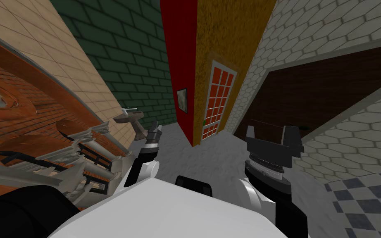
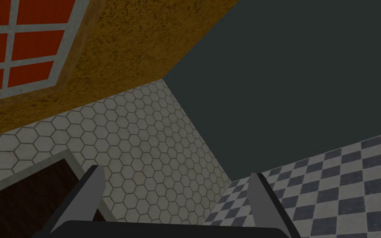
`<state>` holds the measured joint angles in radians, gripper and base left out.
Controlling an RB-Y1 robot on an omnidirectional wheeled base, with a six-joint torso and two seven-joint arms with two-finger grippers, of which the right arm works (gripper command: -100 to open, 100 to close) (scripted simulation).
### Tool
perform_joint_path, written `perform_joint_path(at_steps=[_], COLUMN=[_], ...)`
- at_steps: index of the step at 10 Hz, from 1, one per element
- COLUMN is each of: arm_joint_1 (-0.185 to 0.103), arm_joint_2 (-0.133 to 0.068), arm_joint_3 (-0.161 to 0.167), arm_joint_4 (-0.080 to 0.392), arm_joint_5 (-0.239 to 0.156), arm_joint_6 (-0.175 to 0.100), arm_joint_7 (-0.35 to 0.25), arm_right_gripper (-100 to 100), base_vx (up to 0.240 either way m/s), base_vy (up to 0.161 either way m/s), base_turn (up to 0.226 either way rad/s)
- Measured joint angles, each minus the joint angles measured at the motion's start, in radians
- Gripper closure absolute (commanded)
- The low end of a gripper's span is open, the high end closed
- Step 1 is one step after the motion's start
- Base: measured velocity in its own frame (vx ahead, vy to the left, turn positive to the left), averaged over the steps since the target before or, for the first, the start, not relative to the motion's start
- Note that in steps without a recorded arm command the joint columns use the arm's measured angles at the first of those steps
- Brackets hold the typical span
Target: Pull the door open
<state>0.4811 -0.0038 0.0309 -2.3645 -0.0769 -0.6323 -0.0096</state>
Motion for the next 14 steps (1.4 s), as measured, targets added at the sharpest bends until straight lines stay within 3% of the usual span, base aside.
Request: perform_joint_path(at_steps=[14], arm_joint_1=[-0.054], arm_joint_2=[-0.052], arm_joint_3=[-0.051], arm_joint_4=[0.301], arm_joint_5=[0.098], arm_joint_6=[-0.056], arm_joint_7=[0.244], arm_right_gripper=[-100], base_vx=[0.107], base_vy=[-0.046], base_turn=[0.1])
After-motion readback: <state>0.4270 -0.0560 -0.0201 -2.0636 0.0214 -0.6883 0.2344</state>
